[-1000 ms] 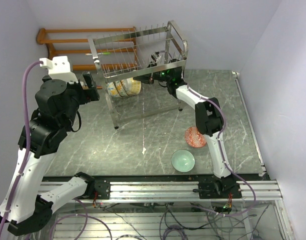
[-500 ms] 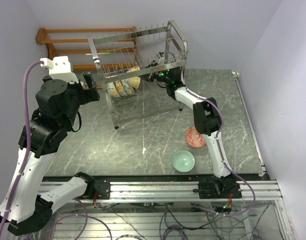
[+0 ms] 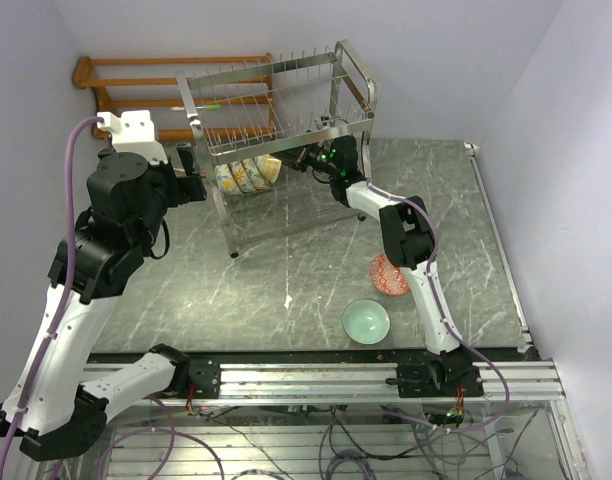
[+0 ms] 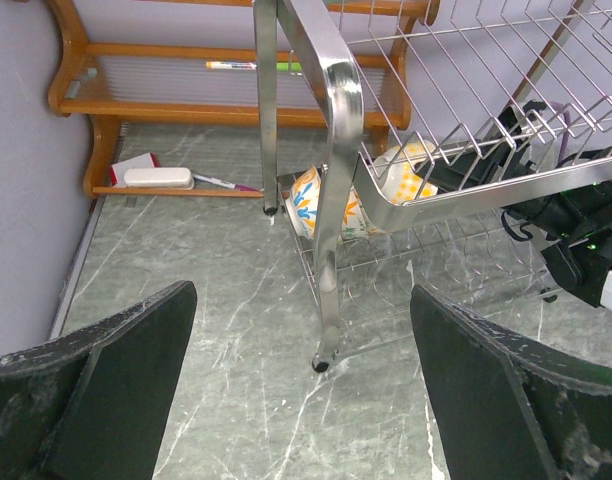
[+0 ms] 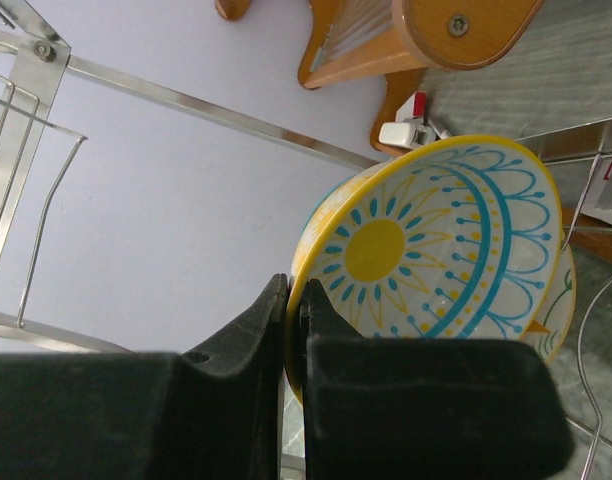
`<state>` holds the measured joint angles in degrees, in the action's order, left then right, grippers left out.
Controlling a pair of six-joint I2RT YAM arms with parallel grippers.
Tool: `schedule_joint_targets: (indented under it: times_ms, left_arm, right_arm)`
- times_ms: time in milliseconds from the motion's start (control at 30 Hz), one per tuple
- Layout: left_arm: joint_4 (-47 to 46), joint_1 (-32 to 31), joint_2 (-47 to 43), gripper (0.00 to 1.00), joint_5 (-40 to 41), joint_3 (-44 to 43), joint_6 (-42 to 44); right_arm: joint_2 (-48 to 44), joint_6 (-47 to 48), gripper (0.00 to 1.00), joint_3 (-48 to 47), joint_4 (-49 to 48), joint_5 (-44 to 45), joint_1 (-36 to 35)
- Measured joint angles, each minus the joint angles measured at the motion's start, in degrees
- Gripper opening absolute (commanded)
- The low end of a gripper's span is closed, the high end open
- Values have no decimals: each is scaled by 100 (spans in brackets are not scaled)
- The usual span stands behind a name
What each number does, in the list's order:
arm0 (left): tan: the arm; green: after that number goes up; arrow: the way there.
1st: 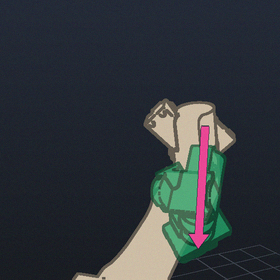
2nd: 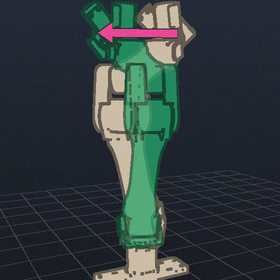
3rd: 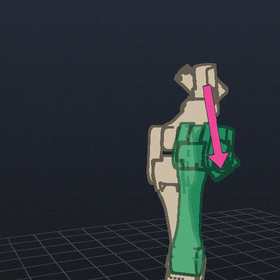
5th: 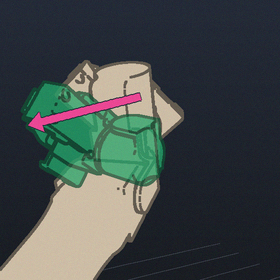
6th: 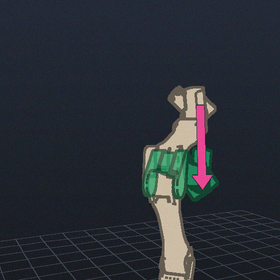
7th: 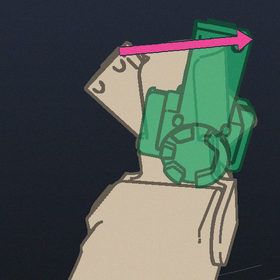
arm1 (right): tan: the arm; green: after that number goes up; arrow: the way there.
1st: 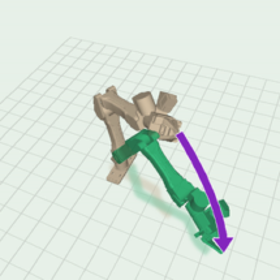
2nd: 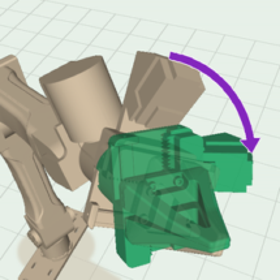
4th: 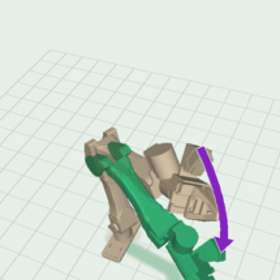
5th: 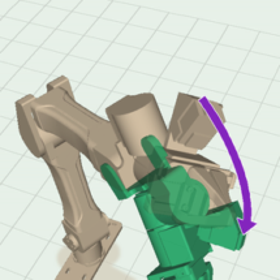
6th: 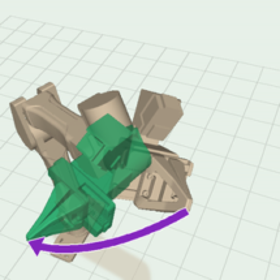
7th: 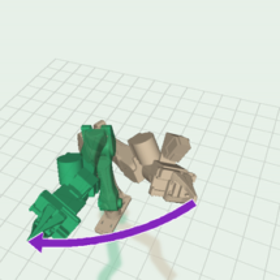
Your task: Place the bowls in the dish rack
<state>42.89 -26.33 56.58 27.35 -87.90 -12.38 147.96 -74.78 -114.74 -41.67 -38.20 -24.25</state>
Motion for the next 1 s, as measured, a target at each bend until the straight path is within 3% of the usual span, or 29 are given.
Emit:
schedule_joint_targets:
  times_ms: [700,767,833,1000]
  left_arm:
    - [-26,0,85,99,-59,44,-2]
    - [-26,0,85,99,-59,46,-2]
    - [-26,0,85,99,-59,46,-2]
    - [-26,0,85,99,-59,48,-2]
  right_arm:
    - [385,208,3,-297,348,131,13]
    - [385,291,13,-387,481,83,13]
    - [385,365,31,-494,636,35,13]
    - [385,479,44,-643,686,17,22]
